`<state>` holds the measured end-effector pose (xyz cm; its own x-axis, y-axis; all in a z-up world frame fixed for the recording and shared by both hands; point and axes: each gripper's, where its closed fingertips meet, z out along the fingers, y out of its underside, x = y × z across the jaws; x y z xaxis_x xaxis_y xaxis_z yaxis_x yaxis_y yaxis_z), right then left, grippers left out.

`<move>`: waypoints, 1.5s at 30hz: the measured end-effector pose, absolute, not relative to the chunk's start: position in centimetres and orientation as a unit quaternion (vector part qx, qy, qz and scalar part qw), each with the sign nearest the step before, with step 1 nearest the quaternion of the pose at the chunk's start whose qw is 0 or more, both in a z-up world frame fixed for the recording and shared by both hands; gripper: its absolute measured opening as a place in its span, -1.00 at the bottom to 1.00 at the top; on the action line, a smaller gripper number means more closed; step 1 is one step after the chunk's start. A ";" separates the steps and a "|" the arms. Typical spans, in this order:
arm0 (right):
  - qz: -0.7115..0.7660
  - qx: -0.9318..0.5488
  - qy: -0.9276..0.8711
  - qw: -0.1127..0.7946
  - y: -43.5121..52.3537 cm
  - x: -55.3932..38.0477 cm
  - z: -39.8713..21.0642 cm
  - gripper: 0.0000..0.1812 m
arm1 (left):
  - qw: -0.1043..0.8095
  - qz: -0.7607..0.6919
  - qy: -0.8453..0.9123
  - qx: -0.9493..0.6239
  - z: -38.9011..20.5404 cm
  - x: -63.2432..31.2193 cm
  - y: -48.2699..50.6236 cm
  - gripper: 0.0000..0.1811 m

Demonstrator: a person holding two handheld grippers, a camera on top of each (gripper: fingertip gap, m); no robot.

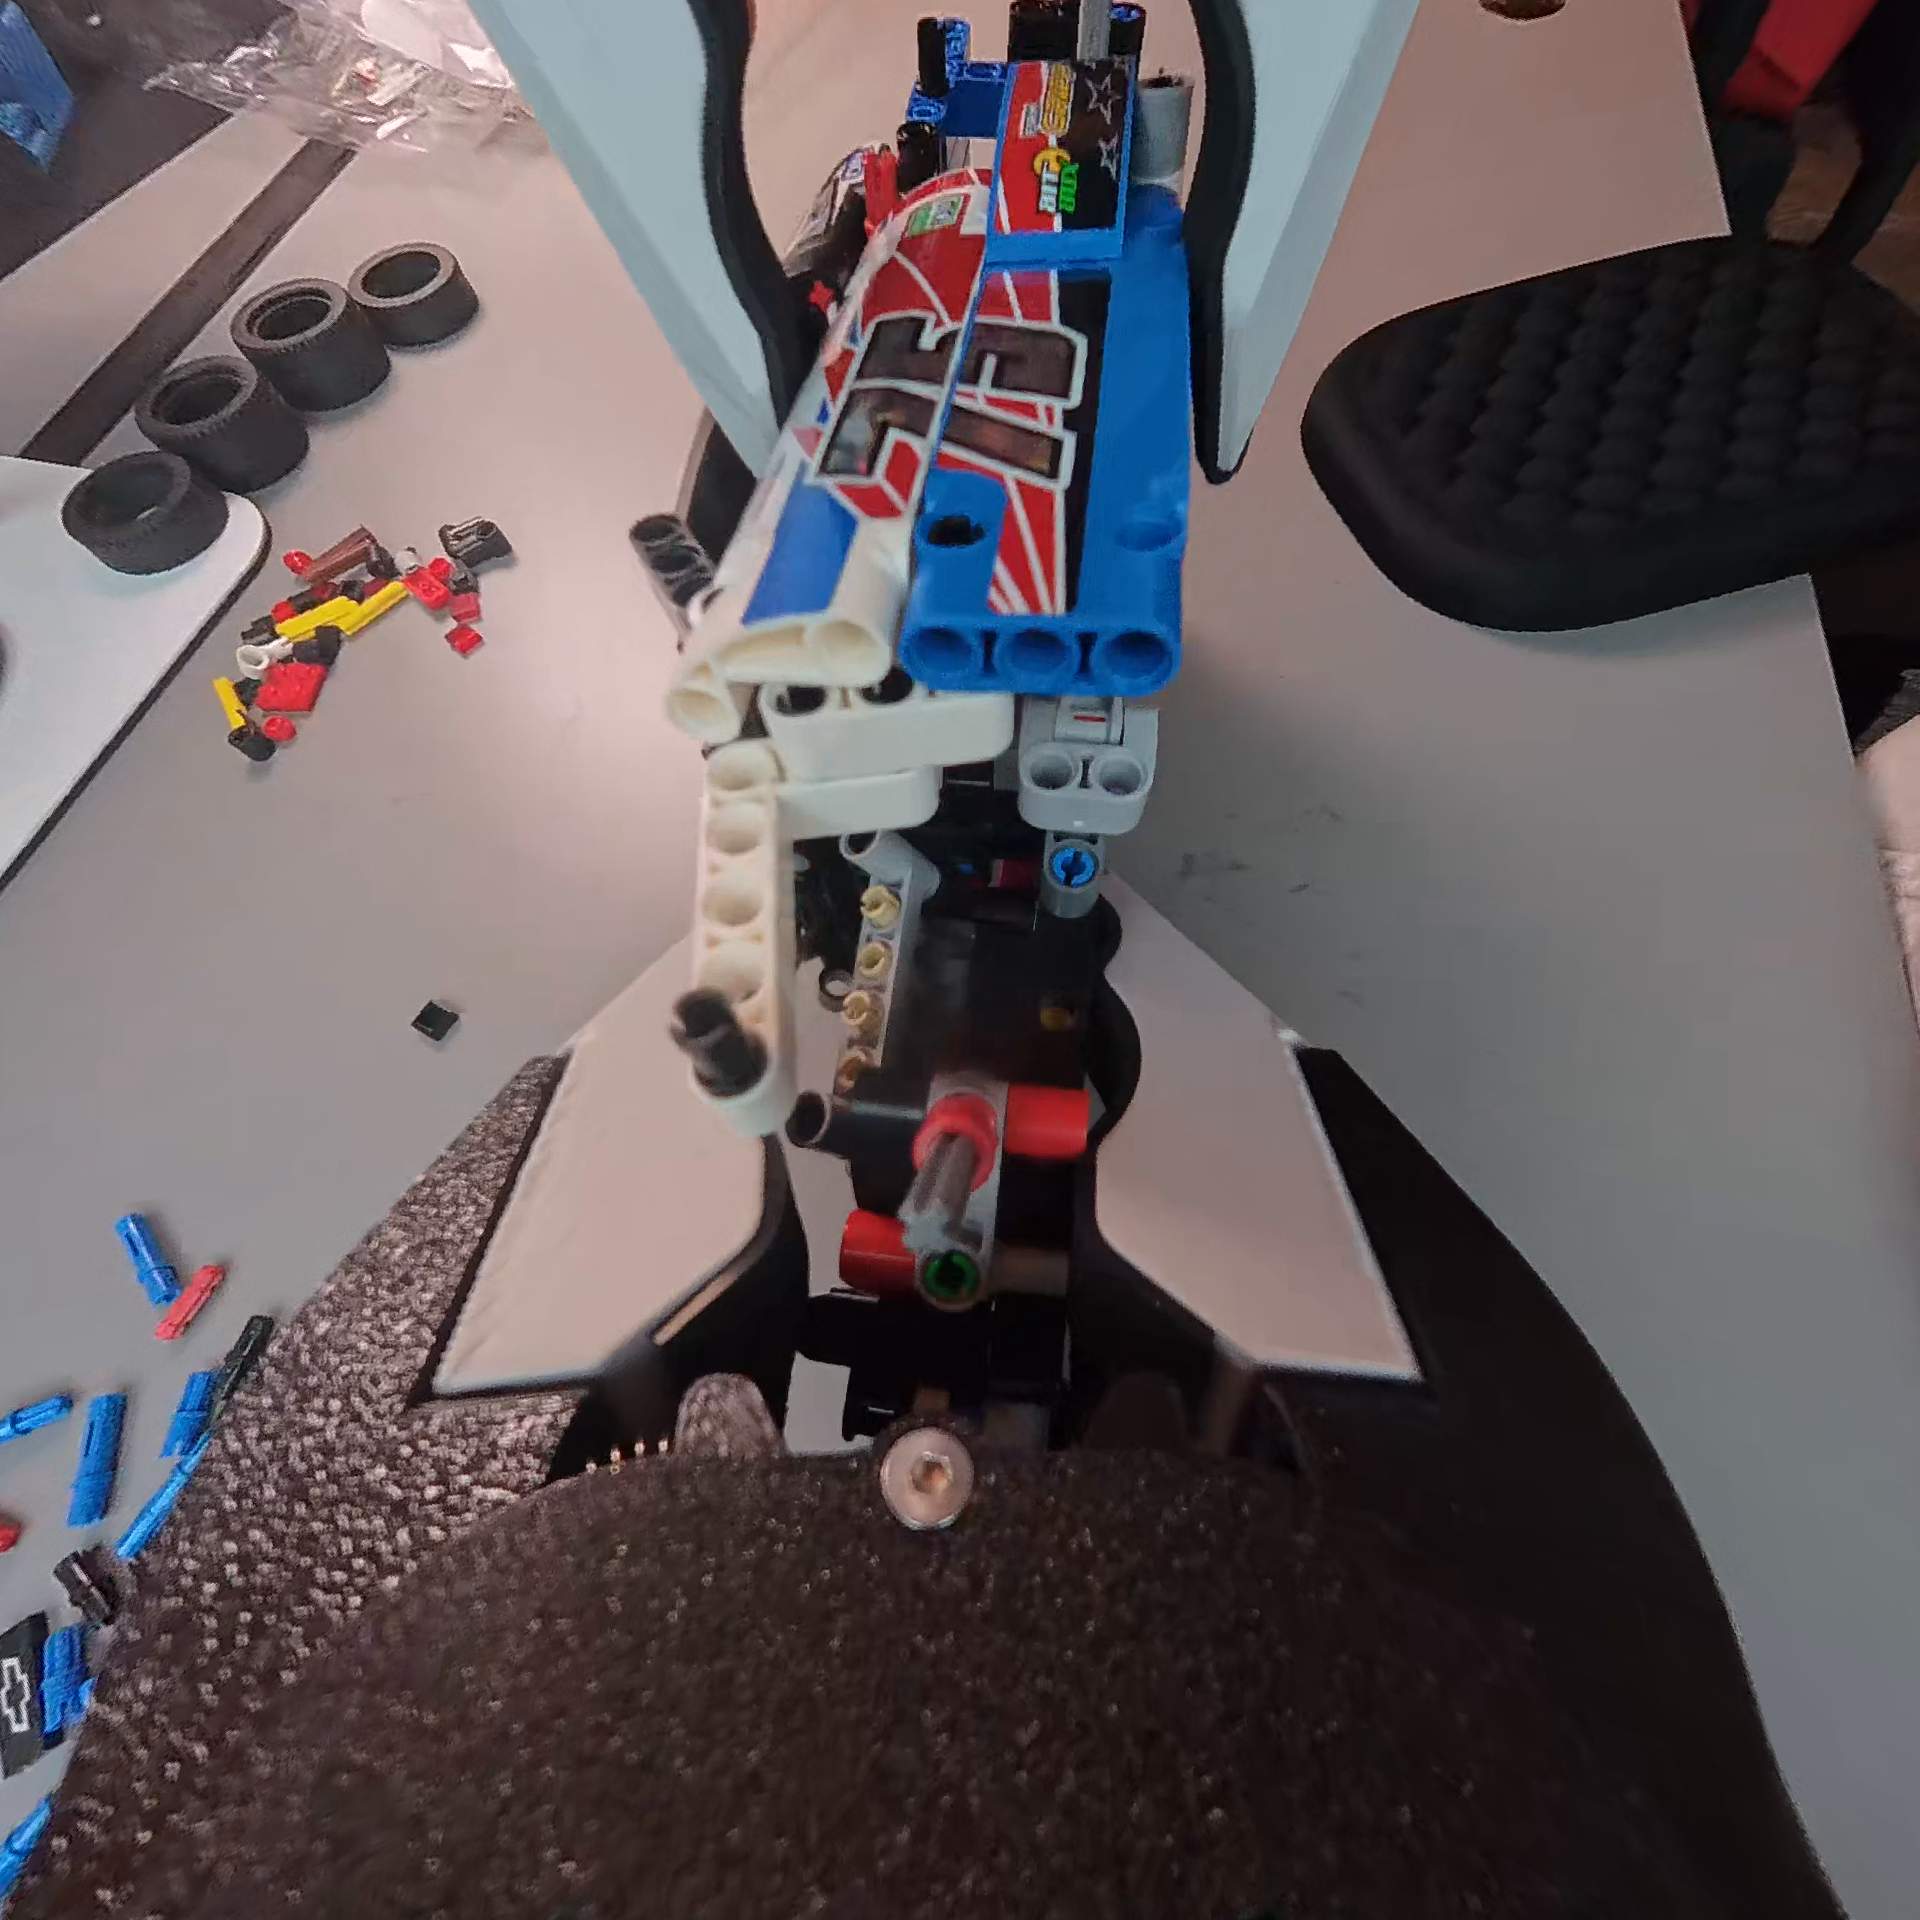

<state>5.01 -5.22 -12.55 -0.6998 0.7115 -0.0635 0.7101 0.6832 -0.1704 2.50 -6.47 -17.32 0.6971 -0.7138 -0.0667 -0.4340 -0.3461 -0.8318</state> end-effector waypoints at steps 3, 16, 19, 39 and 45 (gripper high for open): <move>0.094 -0.373 -0.922 0.040 -5.8 4.8 -13.1 -0.37 | 0.455 -0.155 0.357 -0.801 -17.3 2.4 -6.7 -0.41; 0.183 -0.389 -0.878 0.210 -5.4 7.2 -11.6 -0.35 | 0.477 -0.161 0.373 -0.780 -16.9 2.3 -7.6 -0.38; 0.220 -0.391 -0.862 0.235 -6.0 7.9 -11.1 -0.35 | 0.479 -0.157 0.396 -0.767 -16.9 2.4 -8.0 -0.38; 0.240 -0.448 -0.830 0.230 -2.6 8.6 -12.2 -0.90 | 0.444 -0.237 0.415 -0.758 -13.7 -0.3 -9.0 -0.11; 0.248 -0.446 -0.832 0.219 -3.6 8.8 -13.4 -0.86 | 0.352 -0.199 0.492 -0.771 -12.3 0.7 -7.9 -0.21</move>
<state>8.79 -3.60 -13.38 -0.5061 0.8504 0.1440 0.6331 0.4797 -0.6076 0.70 -7.86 -12.29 0.4365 -0.8988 -0.0392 -0.6183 -0.2681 -0.7388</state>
